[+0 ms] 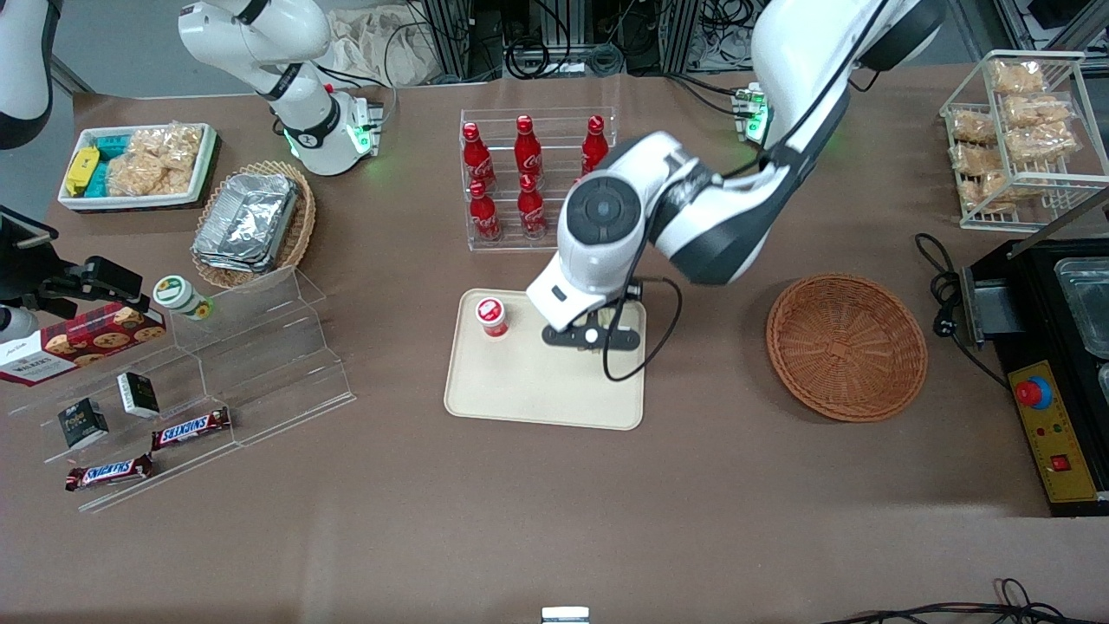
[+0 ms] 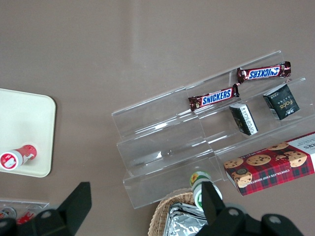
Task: Place sandwich from basket to tray
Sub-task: 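Carry the held sandwich over to the cream tray, then lower the sandwich onto the tray and open the left gripper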
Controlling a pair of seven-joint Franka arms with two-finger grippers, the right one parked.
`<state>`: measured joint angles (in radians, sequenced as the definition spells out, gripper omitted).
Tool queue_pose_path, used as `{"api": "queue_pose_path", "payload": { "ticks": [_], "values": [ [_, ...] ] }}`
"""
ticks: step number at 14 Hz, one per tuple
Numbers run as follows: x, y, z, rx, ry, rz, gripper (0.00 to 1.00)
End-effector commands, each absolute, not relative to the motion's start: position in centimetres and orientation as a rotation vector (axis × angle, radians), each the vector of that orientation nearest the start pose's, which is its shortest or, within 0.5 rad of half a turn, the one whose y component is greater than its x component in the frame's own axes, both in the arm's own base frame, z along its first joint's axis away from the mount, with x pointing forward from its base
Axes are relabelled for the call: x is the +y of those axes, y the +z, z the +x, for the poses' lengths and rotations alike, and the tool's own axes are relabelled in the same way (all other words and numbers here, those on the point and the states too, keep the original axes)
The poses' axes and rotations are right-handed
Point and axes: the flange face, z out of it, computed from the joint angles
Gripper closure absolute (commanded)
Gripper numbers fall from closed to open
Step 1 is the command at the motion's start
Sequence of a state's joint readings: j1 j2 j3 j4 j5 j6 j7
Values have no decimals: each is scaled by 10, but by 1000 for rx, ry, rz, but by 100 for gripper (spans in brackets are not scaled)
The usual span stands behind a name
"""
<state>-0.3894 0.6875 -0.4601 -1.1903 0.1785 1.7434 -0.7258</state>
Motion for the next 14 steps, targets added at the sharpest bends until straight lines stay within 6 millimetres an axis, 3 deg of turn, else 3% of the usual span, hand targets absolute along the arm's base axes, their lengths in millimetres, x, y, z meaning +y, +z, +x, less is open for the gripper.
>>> {"api": "queue_pose_path", "payload": {
  "ticks": [1, 5, 10, 11, 12, 13, 14],
  "values": [
    [-474, 347, 569, 126, 246, -3167, 100],
    [-454, 282, 584, 132, 251, -3124, 100],
    [-447, 236, 584, 206, 198, -3152, 100],
    [-447, 233, 584, 207, 201, -3152, 93],
    [-445, 233, 586, 200, 201, -3154, 72],
    [-438, 233, 592, 184, 198, -3151, 21],
    [-433, 238, 596, 186, 184, -3153, 0]
  ]
}}
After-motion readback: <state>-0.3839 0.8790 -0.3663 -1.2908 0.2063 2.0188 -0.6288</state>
